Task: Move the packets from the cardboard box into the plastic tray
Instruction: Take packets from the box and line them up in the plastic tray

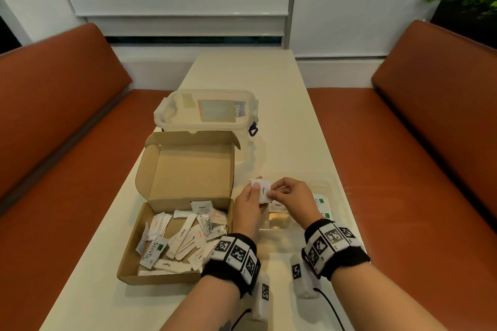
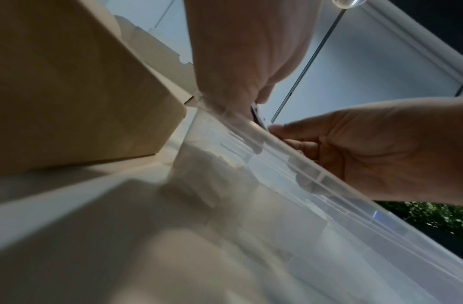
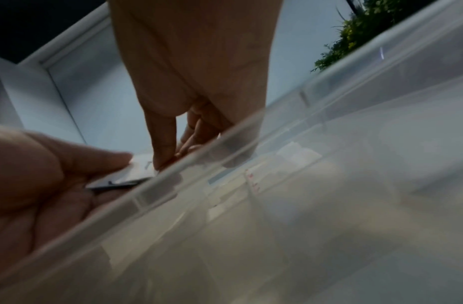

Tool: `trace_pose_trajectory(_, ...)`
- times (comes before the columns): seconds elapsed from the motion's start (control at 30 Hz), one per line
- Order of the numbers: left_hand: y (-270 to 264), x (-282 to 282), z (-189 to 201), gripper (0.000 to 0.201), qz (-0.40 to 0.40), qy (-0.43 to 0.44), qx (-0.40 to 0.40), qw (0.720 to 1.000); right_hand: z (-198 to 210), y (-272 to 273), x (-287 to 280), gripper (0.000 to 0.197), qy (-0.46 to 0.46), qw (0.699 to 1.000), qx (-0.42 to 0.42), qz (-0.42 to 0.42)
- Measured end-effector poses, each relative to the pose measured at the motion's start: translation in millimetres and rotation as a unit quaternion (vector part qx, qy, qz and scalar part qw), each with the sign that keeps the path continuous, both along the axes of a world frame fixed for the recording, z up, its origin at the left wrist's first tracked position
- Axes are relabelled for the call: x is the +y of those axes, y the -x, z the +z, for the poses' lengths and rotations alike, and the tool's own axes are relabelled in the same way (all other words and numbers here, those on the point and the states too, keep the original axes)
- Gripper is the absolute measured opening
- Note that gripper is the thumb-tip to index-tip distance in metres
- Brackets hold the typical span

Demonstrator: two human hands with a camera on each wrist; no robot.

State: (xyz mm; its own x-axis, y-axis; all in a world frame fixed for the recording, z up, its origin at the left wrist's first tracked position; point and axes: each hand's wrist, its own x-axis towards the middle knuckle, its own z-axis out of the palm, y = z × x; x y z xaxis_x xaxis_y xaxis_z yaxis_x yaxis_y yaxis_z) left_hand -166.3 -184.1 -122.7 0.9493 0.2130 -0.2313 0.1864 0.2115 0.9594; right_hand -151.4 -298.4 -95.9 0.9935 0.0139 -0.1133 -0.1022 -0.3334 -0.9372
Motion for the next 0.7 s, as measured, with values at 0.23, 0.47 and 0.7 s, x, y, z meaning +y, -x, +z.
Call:
trace_pose_trajectory(0.23, 1.1, 2.7, 2.0, 0.046, 0.009, 0.005, 0.001, 1.0, 16.2, -7.1, -13.4, 0.01, 0.097, 0.994, -0.038, 0.037)
trace_pose_trajectory(0.47, 4.2, 0.5, 0.1, 0.024, -0.032, -0.046, -0.019, 0.998, 20.7, -7.7, -12.4, 0.004, 0.148, 0.985, -0.042, 0.079)
trace_pose_trajectory(0.7, -0.1, 2.0, -8.7, 0.033, 0.026, -0.055, 0.005, 0.998, 7.2, -7.3, -18.4, 0.006, 0.242, 0.969, -0.04, -0.014)
